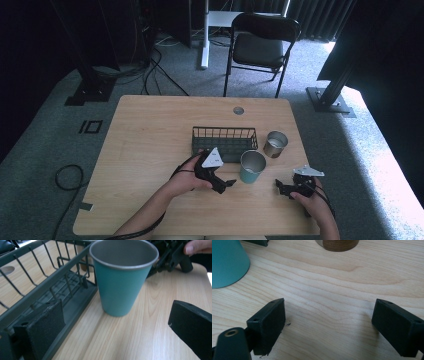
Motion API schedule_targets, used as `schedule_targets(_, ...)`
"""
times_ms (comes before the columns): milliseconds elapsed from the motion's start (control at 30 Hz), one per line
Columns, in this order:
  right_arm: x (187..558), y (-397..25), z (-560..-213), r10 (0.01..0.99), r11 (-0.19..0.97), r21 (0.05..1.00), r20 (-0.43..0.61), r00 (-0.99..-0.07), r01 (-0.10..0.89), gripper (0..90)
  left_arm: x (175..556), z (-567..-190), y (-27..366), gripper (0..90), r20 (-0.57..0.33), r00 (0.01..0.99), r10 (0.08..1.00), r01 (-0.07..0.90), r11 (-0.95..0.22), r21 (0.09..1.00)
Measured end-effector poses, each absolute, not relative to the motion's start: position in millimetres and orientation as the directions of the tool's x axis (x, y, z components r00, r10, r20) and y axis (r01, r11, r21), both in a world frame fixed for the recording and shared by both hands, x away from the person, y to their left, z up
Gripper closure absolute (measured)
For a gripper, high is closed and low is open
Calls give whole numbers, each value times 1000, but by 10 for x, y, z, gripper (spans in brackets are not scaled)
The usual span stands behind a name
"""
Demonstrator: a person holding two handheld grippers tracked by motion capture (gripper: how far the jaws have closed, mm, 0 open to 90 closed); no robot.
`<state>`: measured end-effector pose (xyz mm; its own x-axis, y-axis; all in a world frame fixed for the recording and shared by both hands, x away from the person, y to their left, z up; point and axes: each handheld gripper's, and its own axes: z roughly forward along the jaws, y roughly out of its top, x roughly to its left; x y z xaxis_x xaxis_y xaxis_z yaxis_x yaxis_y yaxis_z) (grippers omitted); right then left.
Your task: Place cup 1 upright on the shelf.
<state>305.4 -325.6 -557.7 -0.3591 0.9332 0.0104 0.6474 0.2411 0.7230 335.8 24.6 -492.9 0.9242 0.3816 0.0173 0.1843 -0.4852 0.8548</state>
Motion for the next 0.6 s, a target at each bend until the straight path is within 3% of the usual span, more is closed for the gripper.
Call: schedule_targets(600,3054,-3256,-5577,933,240,723,11,-359,648,113,3432,-5033,-135,9,-6,925,380,182,-428,885)
